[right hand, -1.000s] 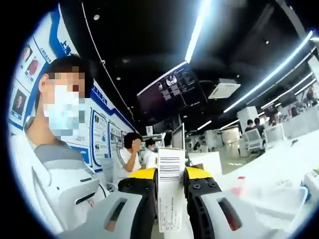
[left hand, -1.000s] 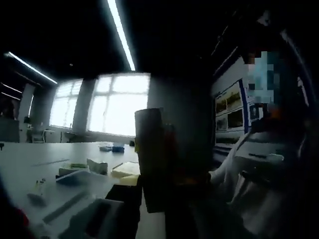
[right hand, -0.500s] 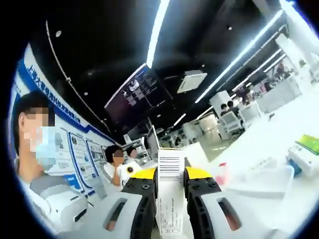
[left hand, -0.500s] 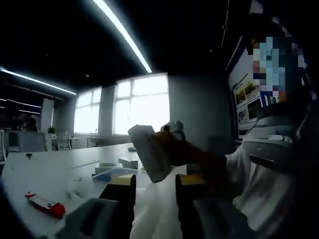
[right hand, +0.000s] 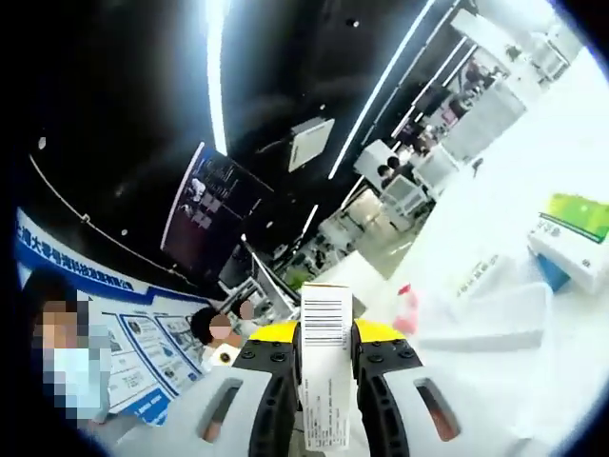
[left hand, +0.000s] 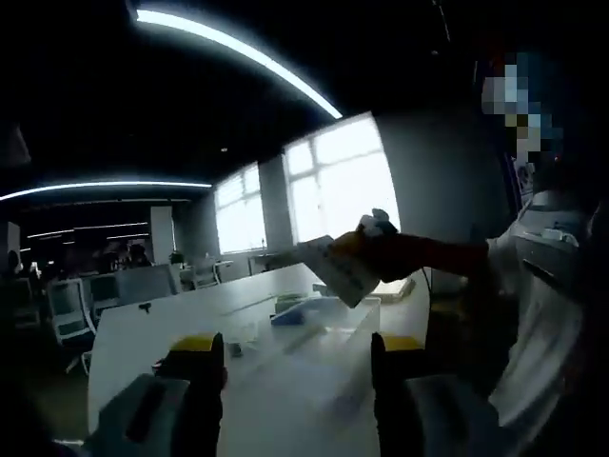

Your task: Arrange the small medicine boxes into an aligned row inside the storage area until every box is upright, visible, and separated from the surrounding clutter.

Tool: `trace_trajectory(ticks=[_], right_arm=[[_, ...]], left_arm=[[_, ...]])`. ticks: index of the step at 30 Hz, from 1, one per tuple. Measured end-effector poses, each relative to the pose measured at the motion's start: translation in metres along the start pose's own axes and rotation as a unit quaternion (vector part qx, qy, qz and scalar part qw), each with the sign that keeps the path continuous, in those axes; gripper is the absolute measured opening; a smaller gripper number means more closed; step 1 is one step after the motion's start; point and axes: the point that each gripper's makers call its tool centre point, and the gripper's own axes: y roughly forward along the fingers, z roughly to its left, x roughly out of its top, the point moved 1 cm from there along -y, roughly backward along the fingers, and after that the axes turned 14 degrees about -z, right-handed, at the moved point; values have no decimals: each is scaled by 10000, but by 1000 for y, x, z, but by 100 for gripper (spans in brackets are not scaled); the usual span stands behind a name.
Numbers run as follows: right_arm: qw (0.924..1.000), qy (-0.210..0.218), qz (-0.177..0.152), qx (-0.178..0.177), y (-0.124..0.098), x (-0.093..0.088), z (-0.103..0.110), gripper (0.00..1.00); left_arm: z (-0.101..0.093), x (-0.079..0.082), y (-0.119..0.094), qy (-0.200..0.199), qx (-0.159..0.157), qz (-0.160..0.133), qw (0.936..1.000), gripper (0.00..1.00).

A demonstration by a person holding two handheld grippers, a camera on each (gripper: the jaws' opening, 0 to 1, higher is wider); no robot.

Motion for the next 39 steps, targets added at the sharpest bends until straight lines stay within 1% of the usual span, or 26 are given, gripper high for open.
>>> trace_trajectory(ticks=[2, 4, 8, 12, 15, 16, 17, 18, 20, 22, 24, 26, 29, 32, 33, 36, 39], right_arm=[[9999, -56, 100, -68, 3, -2, -5, 19], [9997, -1, 154, -172, 5, -4, -12, 19], [9992, 132, 216, -299, 8, -9, -21, 19], [9987, 178, 320, -342, 11, -13, -22, 19], [9984, 295, 330, -361, 14, -12, -23, 19], [9980, 378, 350, -358, 15, -13, -23, 19], [9976, 453, 362, -370, 17, -14, -23, 19], [9974, 485, 362, -378, 18, -14, -23, 19], [9974, 487, 364, -373, 21, -15, -22, 19], [9973, 487, 387, -390, 25, -16, -22, 19], [9970, 498, 441, -398, 28, -18, -22, 19], [9968, 480, 498, -395, 29, -22, -23, 19], [9960, 569, 546, -413, 31, -23, -26, 19], [9951, 540, 584, -583, 29, -23, -32, 19], [9948, 530, 610, -617, 29, -23, -34, 19], [9940, 528, 642, -716, 28, -24, -39, 19], [9933, 524, 678, -769, 29, -25, -42, 19]], left_arm=[[2, -2, -1, -63, 18, -17, 10000, 63], [2, -7, 0, -234, 6, 48, 9997, 65], [1, -16, 1, -426, 35, 229, 9988, 74], [0, -21, 1, -540, 39, 267, 9982, 78], [-3, -23, 1, -663, -19, 221, 9976, 84], [-4, -25, 1, -696, -15, 264, 9972, 87], [-4, -27, 1, -697, 9, 366, 9969, 92], [-4, -30, 1, -629, 50, 484, 9968, 96], [-6, -32, -1, -542, 67, 637, 9965, 100], [-10, -33, -3, -539, 6, 699, 9961, 99], [-12, -33, -5, -593, -32, 676, 9959, 100], [-12, -34, -6, -651, -30, 665, 9957, 100], [-11, -35, -8, -631, 20, 700, 9955, 100], [-10, -33, -12, -552, 68, 698, 9960, 100], [-9, -32, -12, -528, 56, 655, 9964, 100], [-6, -32, -11, -574, 66, 608, 9965, 99], [-4, -36, -10, -547, 62, 688, 9961, 99]])
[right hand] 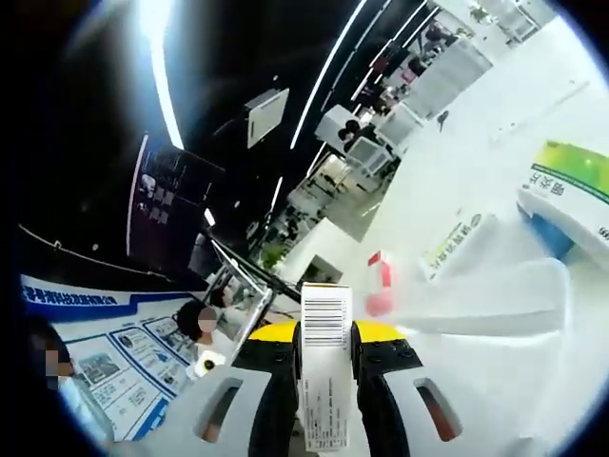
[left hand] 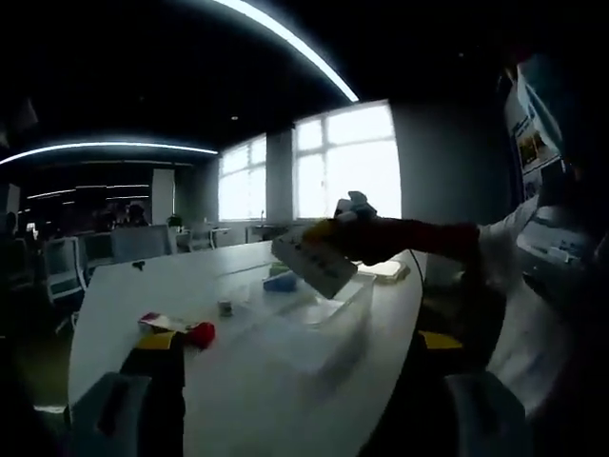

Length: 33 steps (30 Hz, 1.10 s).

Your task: Arrange the small medicine boxes into an aligned row inside the storage area until every box is upright, visible, and separated from the surrounding clutter.

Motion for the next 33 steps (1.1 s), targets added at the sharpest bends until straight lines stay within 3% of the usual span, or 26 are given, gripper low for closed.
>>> trace_trajectory(ticks=[13, 18, 23, 33], right_arm=[[9997, -67, 226, -86, 12, -6, -6, 19], [9994, -69, 327, -129, 20, -8, -7, 19], [9985, -205, 478, -165, 22, -20, -5, 19], [9980, -204, 563, -210, 25, -19, -11, 19]], left_arm=[[-1, -2, 1, 66, -18, 103, 9999, 99], [0, 2, 0, 65, 23, 14, 10000, 99], [-6, 1, 1, 97, -39, 36, 9999, 99], [-5, 1, 3, 172, -26, 147, 9997, 99]])
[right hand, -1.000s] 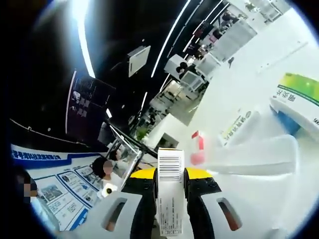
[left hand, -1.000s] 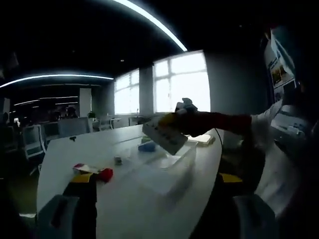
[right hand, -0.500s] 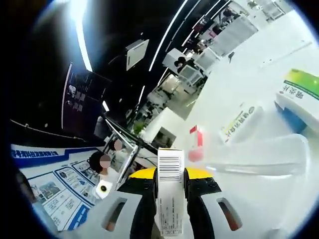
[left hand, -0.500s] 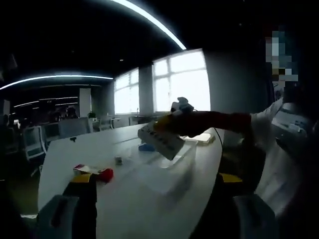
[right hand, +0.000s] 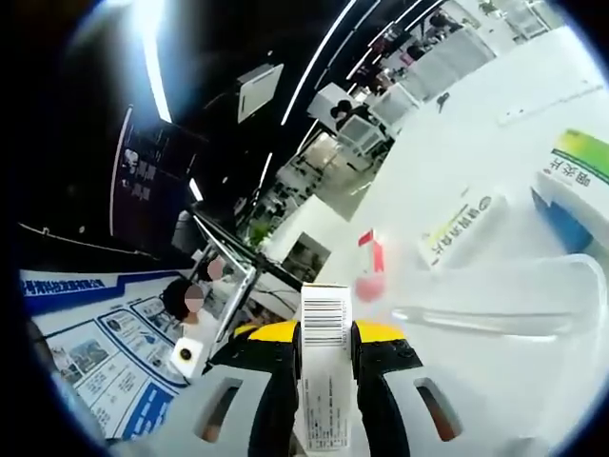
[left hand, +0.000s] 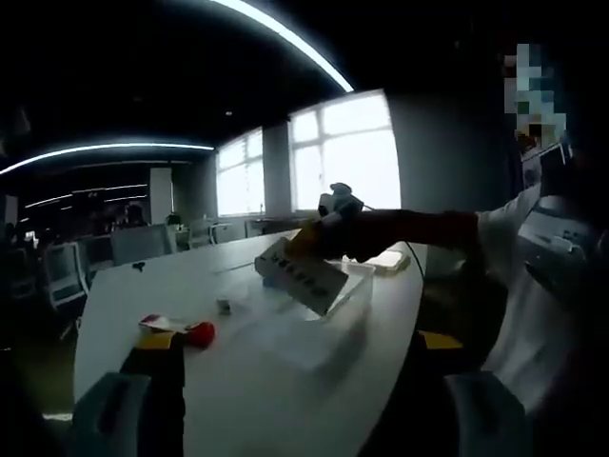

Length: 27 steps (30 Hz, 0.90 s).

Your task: Arrange the small medicine boxes into an aligned row inside the storage area until every box is upright, visible, and separated from the surrounding clutter.

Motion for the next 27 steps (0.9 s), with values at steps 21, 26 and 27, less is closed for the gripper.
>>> trace_trajectory(ticks=[21, 26, 27], right_arm=[[9994, 72, 243, -246, 6, -11, -10, 19], [9991, 105, 325, -266, 8, -17, -14, 19], [9990, 116, 340, -272, 9, -17, -15, 19]], left_arm=[[3, 5, -3, 70, 31, -92, 9999, 99], [6, 4, -4, 61, 65, -70, 9999, 99], [6, 4, -4, 65, 65, -73, 9999, 99]])
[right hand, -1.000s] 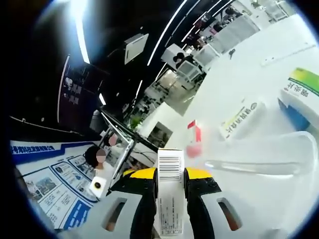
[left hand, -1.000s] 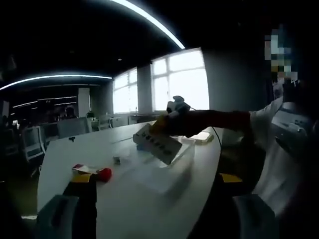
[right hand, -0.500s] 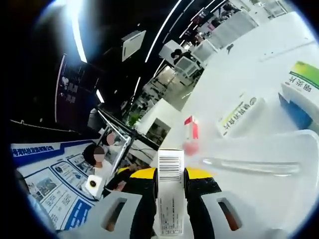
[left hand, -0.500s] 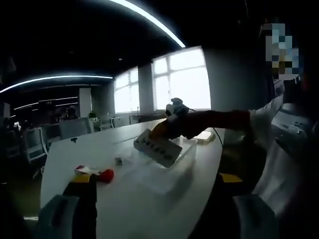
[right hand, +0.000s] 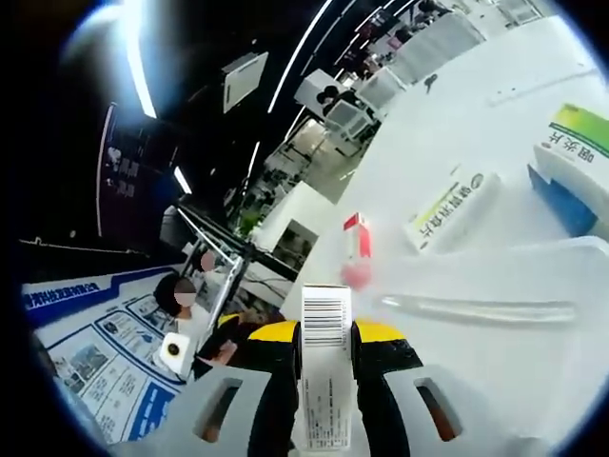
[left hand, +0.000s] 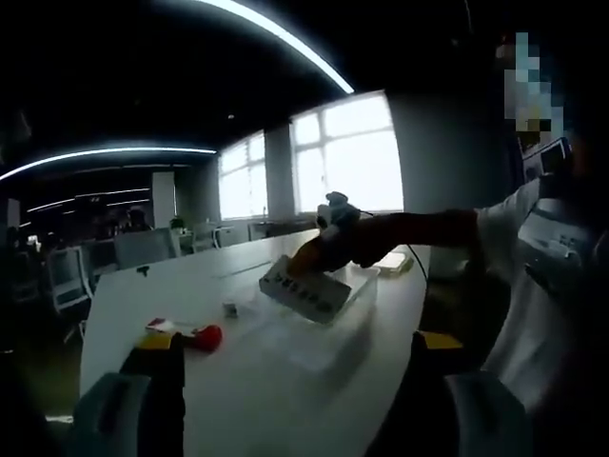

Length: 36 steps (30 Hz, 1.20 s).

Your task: Arrange the small medicine boxes into an aligned row inside the storage area until every box is upright, visible, and separated from the surrounding clutter.

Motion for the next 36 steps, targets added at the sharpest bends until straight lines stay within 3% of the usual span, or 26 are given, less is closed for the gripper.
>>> trace_trajectory(ticks=[17, 24, 36], right_arm=[[9995, 46, 248, -165, 9, -11, -12, 19], [9984, 62, 450, -351, 12, -21, -17, 19], [9962, -316, 478, -656, 24, -23, -33, 22]], left_arm=[[1, -7, -2, 2, 53, 135, 9999, 99], [0, -1, -3, -71, 47, 10, 10000, 99], [-1, 3, -10, 31, 75, 86, 9999, 98]])
